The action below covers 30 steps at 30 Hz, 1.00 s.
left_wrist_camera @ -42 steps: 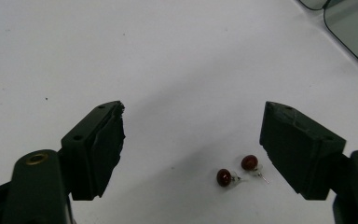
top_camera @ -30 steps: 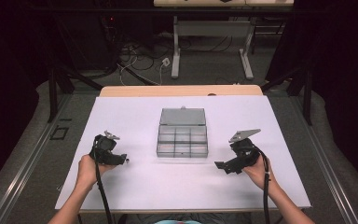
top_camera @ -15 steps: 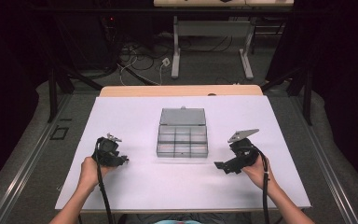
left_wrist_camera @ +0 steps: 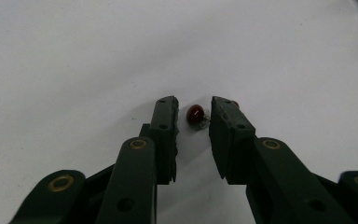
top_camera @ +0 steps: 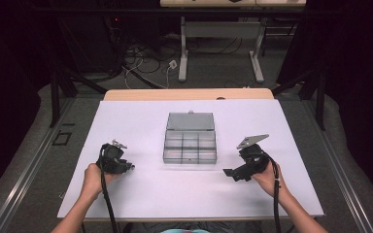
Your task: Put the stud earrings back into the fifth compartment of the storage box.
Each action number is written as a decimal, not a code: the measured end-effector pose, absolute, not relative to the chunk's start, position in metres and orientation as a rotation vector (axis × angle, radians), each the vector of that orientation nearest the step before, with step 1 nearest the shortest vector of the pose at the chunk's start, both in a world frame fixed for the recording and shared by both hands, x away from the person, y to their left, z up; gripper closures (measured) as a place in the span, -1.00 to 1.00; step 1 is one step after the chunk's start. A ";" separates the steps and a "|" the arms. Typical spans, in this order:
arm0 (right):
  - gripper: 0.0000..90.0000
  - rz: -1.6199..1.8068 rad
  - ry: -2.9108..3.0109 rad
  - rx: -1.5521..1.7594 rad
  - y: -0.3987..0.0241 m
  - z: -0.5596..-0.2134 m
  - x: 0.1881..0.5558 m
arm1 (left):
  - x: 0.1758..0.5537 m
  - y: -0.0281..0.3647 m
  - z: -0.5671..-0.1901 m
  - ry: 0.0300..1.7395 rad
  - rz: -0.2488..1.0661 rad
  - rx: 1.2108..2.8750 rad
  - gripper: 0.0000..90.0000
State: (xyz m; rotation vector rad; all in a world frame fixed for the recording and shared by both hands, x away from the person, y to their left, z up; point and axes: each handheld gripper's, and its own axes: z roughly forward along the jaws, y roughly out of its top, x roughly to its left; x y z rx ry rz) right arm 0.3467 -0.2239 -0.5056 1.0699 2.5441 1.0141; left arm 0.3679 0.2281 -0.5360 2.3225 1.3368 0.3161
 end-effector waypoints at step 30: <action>-0.93 0.952 2.576 1.068 -0.222 -0.506 0.347 | 0.372 0.224 -0.541 1.336 0.324 2.281 0.73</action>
